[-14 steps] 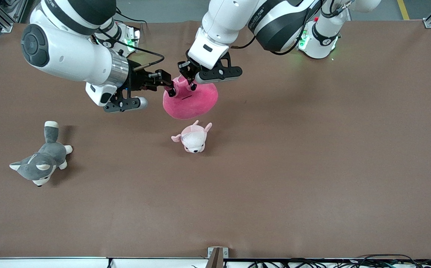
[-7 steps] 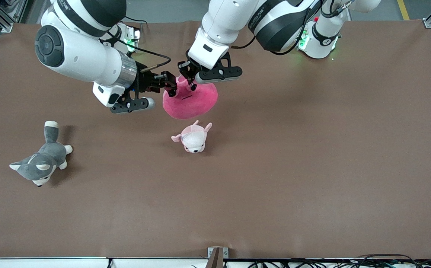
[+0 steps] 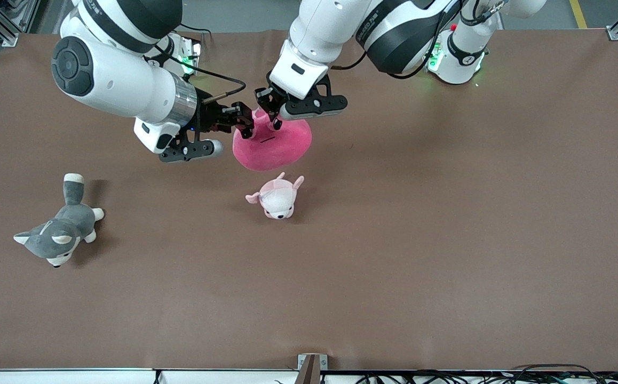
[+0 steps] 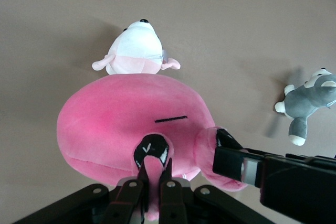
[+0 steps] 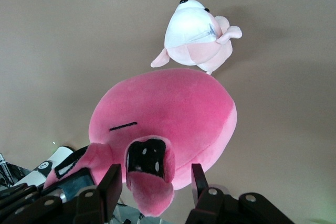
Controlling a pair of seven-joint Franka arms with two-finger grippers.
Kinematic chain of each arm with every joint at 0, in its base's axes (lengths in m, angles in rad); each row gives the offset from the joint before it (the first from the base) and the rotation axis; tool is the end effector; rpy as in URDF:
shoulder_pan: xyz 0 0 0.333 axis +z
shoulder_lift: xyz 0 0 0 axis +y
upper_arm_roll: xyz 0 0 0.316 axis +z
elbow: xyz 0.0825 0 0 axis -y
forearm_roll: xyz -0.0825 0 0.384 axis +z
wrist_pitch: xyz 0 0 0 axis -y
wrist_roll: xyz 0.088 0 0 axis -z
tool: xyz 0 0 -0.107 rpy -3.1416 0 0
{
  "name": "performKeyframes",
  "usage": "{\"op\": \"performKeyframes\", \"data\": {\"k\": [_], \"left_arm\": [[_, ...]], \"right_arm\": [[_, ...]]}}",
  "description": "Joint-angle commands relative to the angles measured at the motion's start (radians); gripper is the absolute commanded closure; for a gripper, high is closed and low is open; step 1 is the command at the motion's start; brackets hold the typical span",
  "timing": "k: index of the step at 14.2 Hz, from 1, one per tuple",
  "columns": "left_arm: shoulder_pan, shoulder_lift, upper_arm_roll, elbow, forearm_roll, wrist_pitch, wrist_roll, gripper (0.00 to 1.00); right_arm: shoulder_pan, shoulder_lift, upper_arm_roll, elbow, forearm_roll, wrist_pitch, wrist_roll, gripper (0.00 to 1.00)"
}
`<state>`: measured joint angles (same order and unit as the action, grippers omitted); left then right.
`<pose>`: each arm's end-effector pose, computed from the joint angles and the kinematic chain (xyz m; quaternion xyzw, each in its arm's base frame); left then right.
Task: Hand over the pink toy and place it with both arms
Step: 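Close the right gripper on the pink plush beside the left gripper, then open the left gripper to release the pink plush to the right gripper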
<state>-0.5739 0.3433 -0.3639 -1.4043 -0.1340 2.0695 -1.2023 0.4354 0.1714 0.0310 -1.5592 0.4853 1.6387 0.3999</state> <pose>0.4346 -0.5356 0.5569 0.9632 0.1698 -0.0243 0.2068 0.5217 0.3137 0.5478 -0.9694 -0.0048 0.1417 0.2003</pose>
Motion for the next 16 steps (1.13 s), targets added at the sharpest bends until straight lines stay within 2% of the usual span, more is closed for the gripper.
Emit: {"op": "performKeyframes", "data": {"k": [1,4,5,9,10,12,13,14,15,16], "left_arm": [[-0.004,0.002,0.002,0.018,0.005,-0.015,-0.016,0.98],[-0.004,0.000,0.002,0.016,0.005,-0.017,-0.016,0.98],[-0.004,0.000,0.002,0.016,0.005,-0.017,-0.016,0.98],[-0.004,0.000,0.003,0.015,0.005,-0.029,-0.016,0.98],[-0.003,0.000,0.003,0.016,0.005,-0.031,-0.016,0.98],[-0.004,-0.001,0.003,0.019,0.005,-0.031,-0.016,0.98],[-0.003,-0.004,0.003,0.019,0.007,-0.031,-0.010,0.90],[0.002,-0.006,0.003,0.019,0.007,-0.031,-0.005,0.50],[0.002,-0.007,0.003,0.019,0.008,-0.031,-0.003,0.02],[0.000,-0.015,0.005,0.019,0.010,-0.032,-0.005,0.00]], "right_arm": [[0.014,0.013,-0.005,0.016,-0.020,0.004,0.004,0.38],[0.014,0.017,-0.005,0.016,-0.019,0.003,0.002,0.39],[0.016,0.017,-0.005,0.016,-0.019,0.003,0.002,0.46],[0.022,0.020,-0.005,0.015,-0.016,-0.002,0.002,0.93],[0.023,0.020,-0.005,0.016,-0.016,-0.003,-0.004,0.97],[0.020,0.019,-0.005,0.016,-0.017,-0.003,-0.013,0.98],[0.020,0.020,-0.005,0.016,-0.017,-0.005,-0.013,0.99],[0.019,0.019,-0.005,0.016,-0.016,-0.005,-0.013,0.99],[0.016,0.019,-0.005,0.018,-0.016,-0.006,-0.013,0.99],[0.010,0.019,-0.005,0.016,-0.017,-0.011,-0.016,0.99]]}}
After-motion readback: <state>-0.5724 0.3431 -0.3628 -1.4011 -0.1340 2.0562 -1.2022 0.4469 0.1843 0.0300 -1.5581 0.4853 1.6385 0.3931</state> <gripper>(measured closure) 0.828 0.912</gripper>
